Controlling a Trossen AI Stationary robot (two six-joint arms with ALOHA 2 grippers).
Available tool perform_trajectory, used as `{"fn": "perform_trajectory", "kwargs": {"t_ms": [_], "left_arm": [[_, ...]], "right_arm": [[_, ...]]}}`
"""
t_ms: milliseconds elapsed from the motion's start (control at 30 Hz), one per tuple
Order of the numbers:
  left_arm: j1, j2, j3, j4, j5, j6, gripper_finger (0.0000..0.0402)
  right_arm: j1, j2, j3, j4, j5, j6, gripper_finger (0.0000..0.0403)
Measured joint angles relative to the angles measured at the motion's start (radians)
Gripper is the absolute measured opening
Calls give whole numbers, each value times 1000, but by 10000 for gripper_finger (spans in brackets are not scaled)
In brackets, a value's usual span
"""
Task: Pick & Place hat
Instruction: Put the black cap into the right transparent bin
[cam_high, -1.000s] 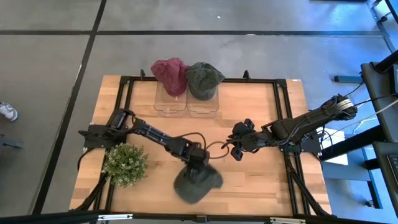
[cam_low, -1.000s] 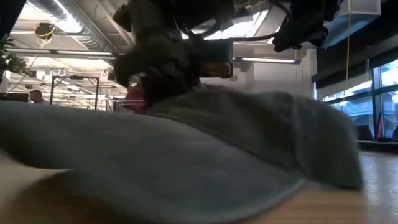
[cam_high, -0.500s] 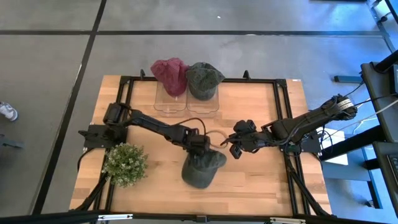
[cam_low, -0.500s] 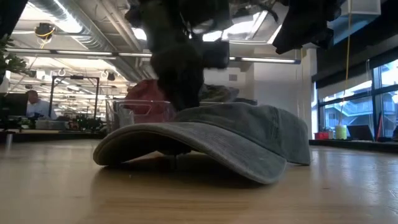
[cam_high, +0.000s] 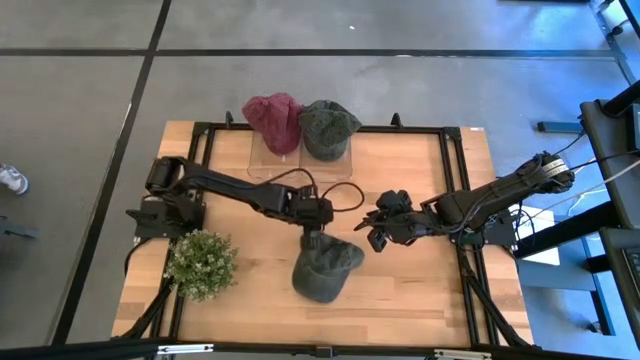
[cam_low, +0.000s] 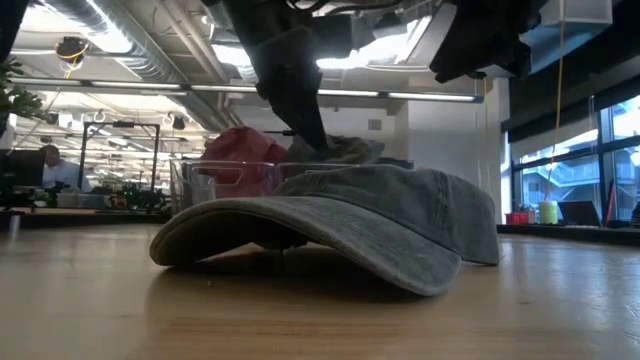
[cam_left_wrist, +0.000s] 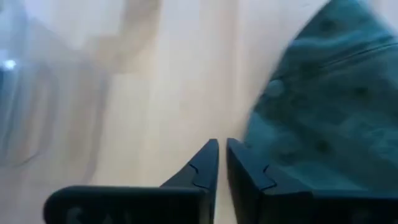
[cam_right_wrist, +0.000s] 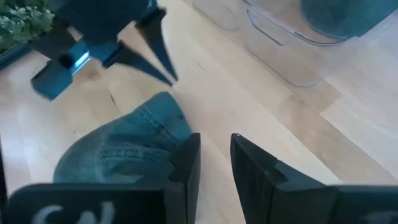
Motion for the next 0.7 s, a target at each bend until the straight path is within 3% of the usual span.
{"fn": "perform_trajectory", "kwargs": {"t_ms": [200,400,600,700], "left_arm": [[22,-52,0,-85,-13,-13,40],[14,-157,-18,-76,-29,-40,44],[3,-351,-190,56,-65,-132,41],[-4,-432,-284,156,-64,-197,40]], "right_arm": [[-21,22,0,78,-65,-67,105],[-59,101,0,161,-68,-137,175],[-94,222,0,179,-62,-132,235],[-109,296,0,211,-169,-162,247]]}}
